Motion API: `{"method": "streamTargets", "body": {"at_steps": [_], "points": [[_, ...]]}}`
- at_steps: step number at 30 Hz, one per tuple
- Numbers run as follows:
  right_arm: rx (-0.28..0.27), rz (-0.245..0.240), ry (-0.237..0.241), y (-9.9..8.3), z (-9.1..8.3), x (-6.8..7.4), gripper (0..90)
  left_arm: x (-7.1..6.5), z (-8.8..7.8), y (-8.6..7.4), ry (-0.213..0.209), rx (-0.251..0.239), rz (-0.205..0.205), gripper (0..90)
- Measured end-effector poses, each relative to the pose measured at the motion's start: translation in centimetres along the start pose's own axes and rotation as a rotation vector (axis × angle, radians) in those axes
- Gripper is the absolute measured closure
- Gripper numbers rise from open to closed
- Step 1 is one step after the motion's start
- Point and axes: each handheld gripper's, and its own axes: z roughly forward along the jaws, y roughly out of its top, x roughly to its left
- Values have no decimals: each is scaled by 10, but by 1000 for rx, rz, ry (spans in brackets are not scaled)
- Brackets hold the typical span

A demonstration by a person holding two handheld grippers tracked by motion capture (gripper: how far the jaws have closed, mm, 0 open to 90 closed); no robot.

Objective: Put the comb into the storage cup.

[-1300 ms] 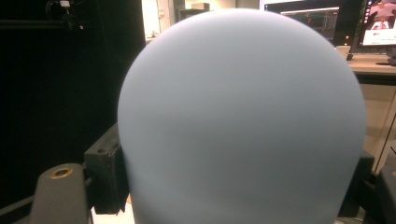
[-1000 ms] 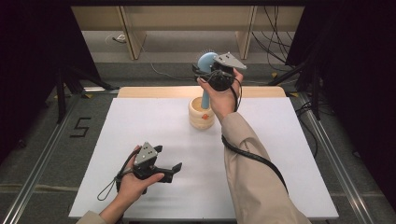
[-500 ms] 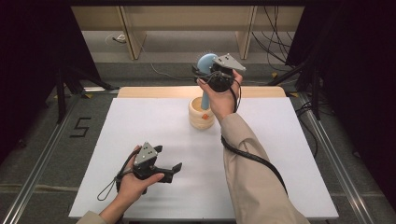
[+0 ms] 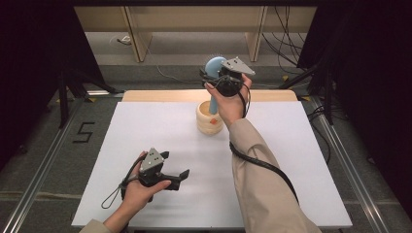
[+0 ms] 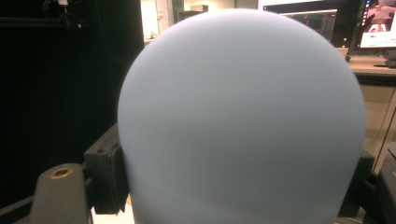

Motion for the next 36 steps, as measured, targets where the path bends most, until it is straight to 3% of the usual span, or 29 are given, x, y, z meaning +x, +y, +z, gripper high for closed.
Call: {"method": "streamTargets", "body": {"at_steps": [36], "points": [[4, -6, -7, -20, 4, -1, 213, -1, 1, -1, 0, 0, 3, 0]]}}
